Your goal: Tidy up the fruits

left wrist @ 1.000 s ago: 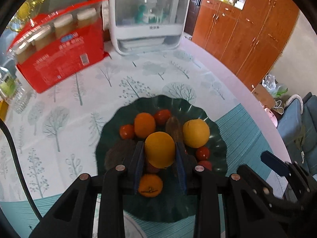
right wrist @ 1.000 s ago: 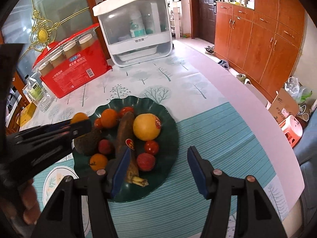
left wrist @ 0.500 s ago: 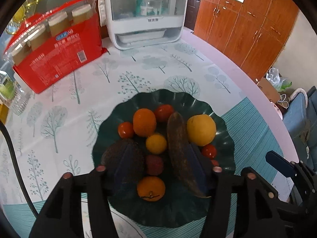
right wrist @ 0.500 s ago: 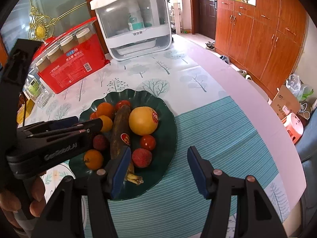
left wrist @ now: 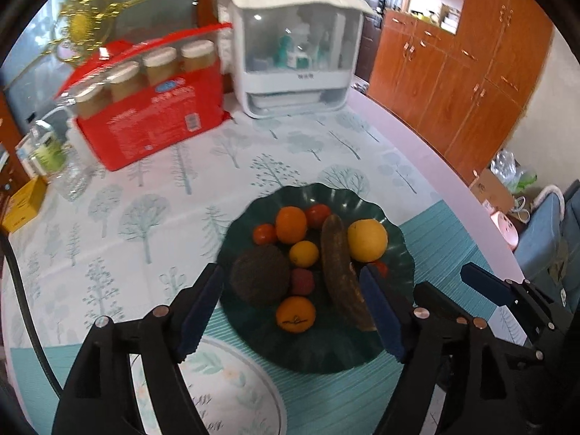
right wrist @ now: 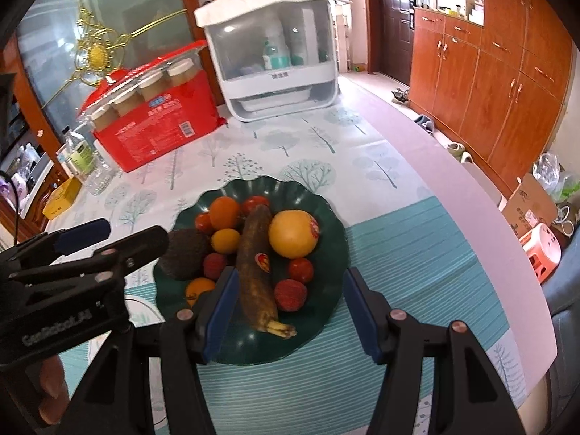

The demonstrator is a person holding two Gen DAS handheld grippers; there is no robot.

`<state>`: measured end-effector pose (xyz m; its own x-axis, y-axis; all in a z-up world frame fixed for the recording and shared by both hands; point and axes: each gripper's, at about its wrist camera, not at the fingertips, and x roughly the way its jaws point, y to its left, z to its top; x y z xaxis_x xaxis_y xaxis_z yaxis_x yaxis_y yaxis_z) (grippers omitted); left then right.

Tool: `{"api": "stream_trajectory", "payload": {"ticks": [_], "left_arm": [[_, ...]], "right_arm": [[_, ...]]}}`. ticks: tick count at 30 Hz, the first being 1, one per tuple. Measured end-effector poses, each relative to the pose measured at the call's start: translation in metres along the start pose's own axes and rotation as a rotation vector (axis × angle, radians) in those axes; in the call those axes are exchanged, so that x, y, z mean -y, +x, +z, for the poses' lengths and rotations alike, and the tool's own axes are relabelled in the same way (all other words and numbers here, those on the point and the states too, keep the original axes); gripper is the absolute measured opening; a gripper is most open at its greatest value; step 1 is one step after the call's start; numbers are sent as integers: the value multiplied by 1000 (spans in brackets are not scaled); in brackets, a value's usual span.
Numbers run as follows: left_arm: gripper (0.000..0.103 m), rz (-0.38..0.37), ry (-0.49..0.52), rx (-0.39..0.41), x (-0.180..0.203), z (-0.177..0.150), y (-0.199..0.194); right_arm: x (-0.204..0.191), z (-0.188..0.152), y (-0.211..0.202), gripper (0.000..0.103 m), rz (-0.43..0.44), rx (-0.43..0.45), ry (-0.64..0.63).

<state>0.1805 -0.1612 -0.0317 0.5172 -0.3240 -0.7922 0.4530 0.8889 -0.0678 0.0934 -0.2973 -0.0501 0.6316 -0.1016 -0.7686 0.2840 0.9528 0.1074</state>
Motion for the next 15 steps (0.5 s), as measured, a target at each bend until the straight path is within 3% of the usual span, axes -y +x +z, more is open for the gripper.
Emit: {"api": "stream_trajectory", "payload": {"ticks": [15], "left_arm": [[91,176,-204,34,-52,-87,-100]], "right_arm": [[-54,-22,-53,60,129,-25,-146]]}}
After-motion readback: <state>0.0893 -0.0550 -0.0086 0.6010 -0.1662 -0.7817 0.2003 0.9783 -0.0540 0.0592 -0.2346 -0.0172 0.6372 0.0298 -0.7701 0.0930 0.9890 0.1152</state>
